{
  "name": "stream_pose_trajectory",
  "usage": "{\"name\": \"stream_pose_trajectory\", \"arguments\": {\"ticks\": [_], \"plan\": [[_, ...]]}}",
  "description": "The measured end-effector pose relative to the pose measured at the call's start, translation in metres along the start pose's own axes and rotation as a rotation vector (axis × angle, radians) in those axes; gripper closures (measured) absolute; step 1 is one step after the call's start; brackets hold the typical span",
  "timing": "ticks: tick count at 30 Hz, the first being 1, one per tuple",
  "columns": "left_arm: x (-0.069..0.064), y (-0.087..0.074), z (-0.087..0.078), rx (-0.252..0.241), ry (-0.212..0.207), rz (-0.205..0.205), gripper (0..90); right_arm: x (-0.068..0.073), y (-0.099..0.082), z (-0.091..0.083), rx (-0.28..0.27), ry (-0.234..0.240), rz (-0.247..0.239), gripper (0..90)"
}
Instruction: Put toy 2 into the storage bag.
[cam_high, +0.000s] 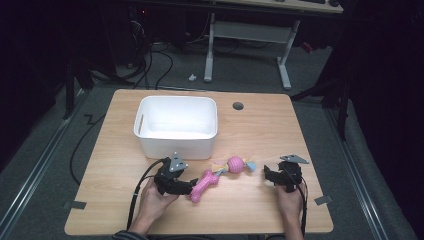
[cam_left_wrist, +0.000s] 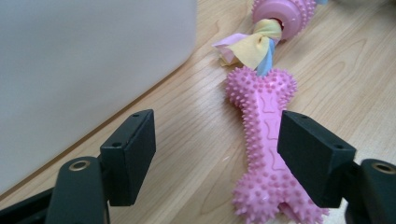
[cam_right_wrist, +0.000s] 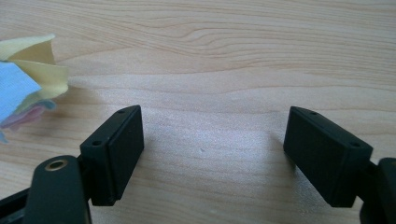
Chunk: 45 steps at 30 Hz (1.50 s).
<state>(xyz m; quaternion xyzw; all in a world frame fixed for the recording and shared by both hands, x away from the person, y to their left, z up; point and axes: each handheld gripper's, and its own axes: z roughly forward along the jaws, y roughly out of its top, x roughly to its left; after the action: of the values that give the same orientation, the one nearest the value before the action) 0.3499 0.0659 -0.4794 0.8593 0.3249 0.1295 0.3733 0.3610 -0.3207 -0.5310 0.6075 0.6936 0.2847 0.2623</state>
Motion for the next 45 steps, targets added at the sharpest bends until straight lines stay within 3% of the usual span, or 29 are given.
{"name": "stream_pose_trajectory", "arguments": {"ticks": [12, 23, 45], "plan": [[-0.016, 0.008, 0.017, 0.035, -0.037, 0.029, 28.9, 0.0, 0.0, 0.0, -0.001, 0.003, -0.006, 21.9], [-0.025, 0.011, 0.031, 0.079, -0.041, 0.051, 30.2, 0.0, 0.0, 0.0, -0.002, 0.004, -0.007, 22.0], [-0.03, 0.007, 0.053, 0.159, -0.047, 0.051, 42.3, 0.0, 0.0, 0.0, -0.002, 0.004, -0.006, 22.0]]}}
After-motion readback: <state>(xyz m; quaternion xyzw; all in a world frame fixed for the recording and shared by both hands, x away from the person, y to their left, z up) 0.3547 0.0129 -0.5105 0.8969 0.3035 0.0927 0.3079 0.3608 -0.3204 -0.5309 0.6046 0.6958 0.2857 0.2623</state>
